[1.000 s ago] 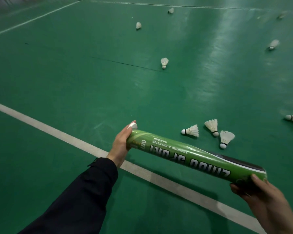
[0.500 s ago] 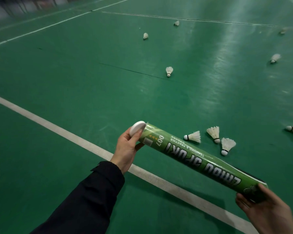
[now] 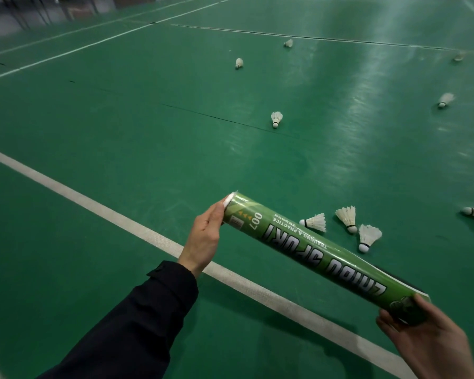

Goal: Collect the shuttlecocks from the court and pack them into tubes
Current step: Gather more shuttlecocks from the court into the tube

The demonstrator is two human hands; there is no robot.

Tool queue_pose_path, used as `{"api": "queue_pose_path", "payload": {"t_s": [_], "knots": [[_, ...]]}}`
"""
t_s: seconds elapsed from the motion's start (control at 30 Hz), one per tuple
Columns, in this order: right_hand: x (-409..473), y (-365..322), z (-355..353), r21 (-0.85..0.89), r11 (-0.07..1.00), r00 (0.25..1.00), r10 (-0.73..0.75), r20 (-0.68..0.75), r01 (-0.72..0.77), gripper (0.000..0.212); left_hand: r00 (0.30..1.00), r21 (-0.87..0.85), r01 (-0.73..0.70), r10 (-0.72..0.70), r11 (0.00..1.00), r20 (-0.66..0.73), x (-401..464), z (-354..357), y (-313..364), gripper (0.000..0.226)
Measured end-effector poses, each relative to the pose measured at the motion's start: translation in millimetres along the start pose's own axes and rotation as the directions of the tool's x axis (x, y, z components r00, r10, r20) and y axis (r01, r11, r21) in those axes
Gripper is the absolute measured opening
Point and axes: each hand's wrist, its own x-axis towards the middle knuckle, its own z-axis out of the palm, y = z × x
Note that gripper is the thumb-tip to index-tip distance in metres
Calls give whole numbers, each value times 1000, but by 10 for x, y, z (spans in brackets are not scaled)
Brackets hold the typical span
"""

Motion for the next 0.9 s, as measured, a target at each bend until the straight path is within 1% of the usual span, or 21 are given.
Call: {"api": "queue_pose_path", "payload": {"t_s": [0.07,0.13,0.17,0.2,0.27,0.3,0.37,0.4,0.47,0.53,0.6,0.63,0.7,0.73,0.77,0.8,0.83,0.9], "knots": [[-40,-15,18,22,1000,1000,0,4,0,45,999,82,-47,47,996,-2,-28,2,-22,63],[-64,6,30,32,999,1000,14,-10,-14,40,993,147,-107,113,983,-32,-33,20,-58,64],[-87,20,34,35,999,999,25,-21,-25,42,990,164,-122,132,979,-53,-35,32,-70,64],[-98,35,40,33,999,999,36,-31,-35,49,988,169,-122,136,978,-71,-33,45,-74,63],[-98,66,36,10,998,996,57,-70,-56,69,993,92,-79,87,993,-86,-44,68,-81,59],[-96,80,34,5,997,994,72,-86,-72,74,996,9,-42,43,999,-83,-65,76,-76,55],[-119,93,33,38,993,989,112,-98,-109,67,997,-161,12,-23,987,-69,-134,86,-36,48],[-122,105,28,42,991,986,134,-103,-130,67,996,-222,22,-40,975,-75,-166,98,-3,47],[-115,138,-1,31,987,980,162,-116,-159,85,990,-295,24,-63,955,-124,-211,131,73,49],[-103,173,-33,20,985,979,170,-115,-169,101,975,-291,12,-76,957,-210,-221,171,153,53],[-90,200,-28,26,984,978,179,-104,-177,106,957,-243,-17,-55,970,-286,-230,172,213,55],[-83,209,-34,33,984,979,178,-99,-176,107,943,-217,-34,-41,976,-330,-222,155,223,52],[-73,216,-57,37,986,982,166,-93,-164,108,924,-197,-45,-34,979,-381,-204,97,242,32],[-65,217,-67,41,987,983,160,-90,-157,108,930,-222,-37,-47,974,-363,-192,67,263,21],[-61,212,-82,45,988,984,153,-89,-150,107,946,-282,-5,-87,959,-311,-184,36,288,15],[-57,205,-92,41,989,985,148,-88,-145,107,963,-380,49,-144,924,-227,-178,12,316,16],[-56,200,-102,47,989,986,144,-81,-140,106,972,-489,113,-198,865,-127,-172,-14,333,21],[-63,200,-108,58,990,989,132,-71,-128,102,968,-640,225,-243,735,61,-177,-55,357,26]]}}
